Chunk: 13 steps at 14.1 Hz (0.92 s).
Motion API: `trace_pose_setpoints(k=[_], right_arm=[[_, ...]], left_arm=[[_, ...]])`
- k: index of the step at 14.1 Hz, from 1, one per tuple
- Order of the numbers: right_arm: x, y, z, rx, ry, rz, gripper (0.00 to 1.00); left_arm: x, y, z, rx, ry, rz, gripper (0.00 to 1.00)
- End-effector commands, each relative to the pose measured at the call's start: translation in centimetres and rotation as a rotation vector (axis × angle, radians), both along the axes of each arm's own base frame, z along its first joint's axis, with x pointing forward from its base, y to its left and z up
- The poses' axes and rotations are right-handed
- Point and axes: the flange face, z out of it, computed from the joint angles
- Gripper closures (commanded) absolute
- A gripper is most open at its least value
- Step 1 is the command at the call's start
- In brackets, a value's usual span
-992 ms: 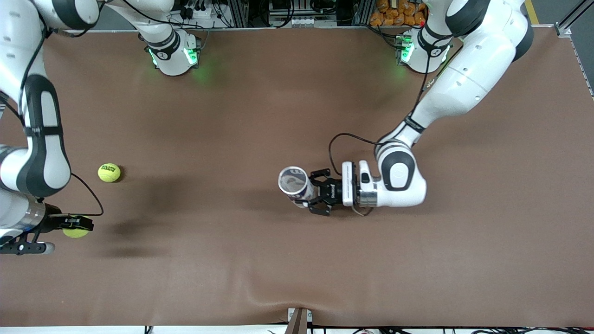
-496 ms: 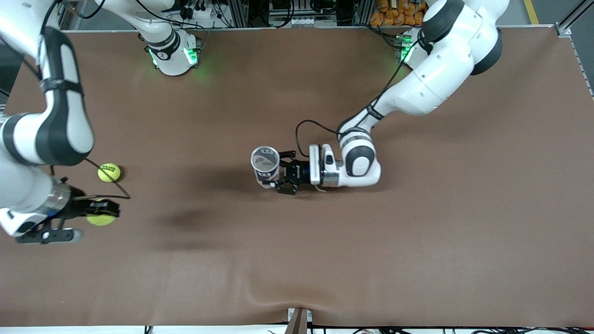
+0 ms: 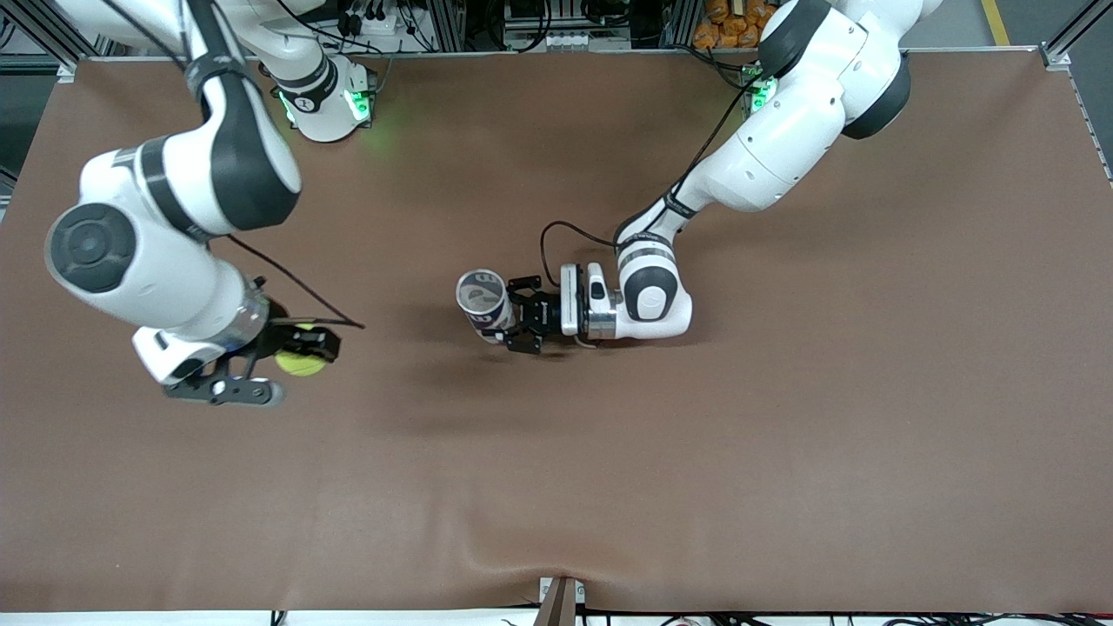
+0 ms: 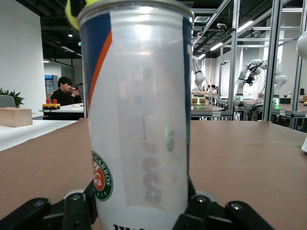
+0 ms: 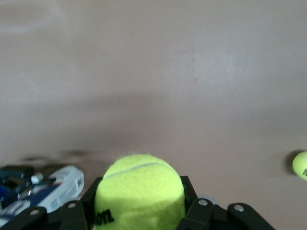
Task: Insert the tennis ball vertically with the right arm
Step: 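Carry the tennis ball with the right gripper over the can opening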
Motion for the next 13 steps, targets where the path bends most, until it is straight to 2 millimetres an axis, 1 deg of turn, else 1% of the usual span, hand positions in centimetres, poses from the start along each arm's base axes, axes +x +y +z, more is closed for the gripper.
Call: trace_pose_setpoints(k=[1,2,3,5,6,8,10,12,13], right_arm=[[-2.8,3.5,0.2,-0.021,0.054,-0.062,0.43],[-4.2,6.4,-0.1,-0.031,0.062,-0.082,0.45],[-5.2,8.8,0.0,-0.035,0.058,-0.116,0.46],[-6.7,11.6,-0.6,-0.046,0.062,-0.173,0.46],[-7.3,12.8,-0.9,-0.051,0.061,-0.194,0.46],[-8.5,15.1,-1.7,-0.062,0.067,-0.234,0.46],[-9.9,16.6,-3.5,-0.077,0.076,-0.265,0.46],[-11.0,18.3,-4.3,-0.078,0.067,-0.301,0.46],[-11.1,18.9,-4.3,-0.072,0.058,-0.319,0.46]], left_arm=[[-1.0,-1.2,0.0,0.002,-0.019,-0.001,0.33],[-1.5,-1.7,-0.5,0.010,-0.014,0.006,0.33],[-1.6,-1.6,-0.7,0.016,-0.024,0.017,0.33],[-2.0,-1.9,-1.3,0.019,-0.022,0.026,0.33],[-1.9,-1.7,-1.3,0.021,-0.024,0.027,0.32],[-1.9,-1.5,-1.8,0.027,-0.034,0.032,0.32],[-1.9,-1.4,-2.0,0.028,-0.035,0.034,0.31],[-2.0,-1.4,-2.0,0.027,-0.040,0.035,0.31],[-2.0,-1.4,-2.1,0.028,-0.047,0.036,0.31]])
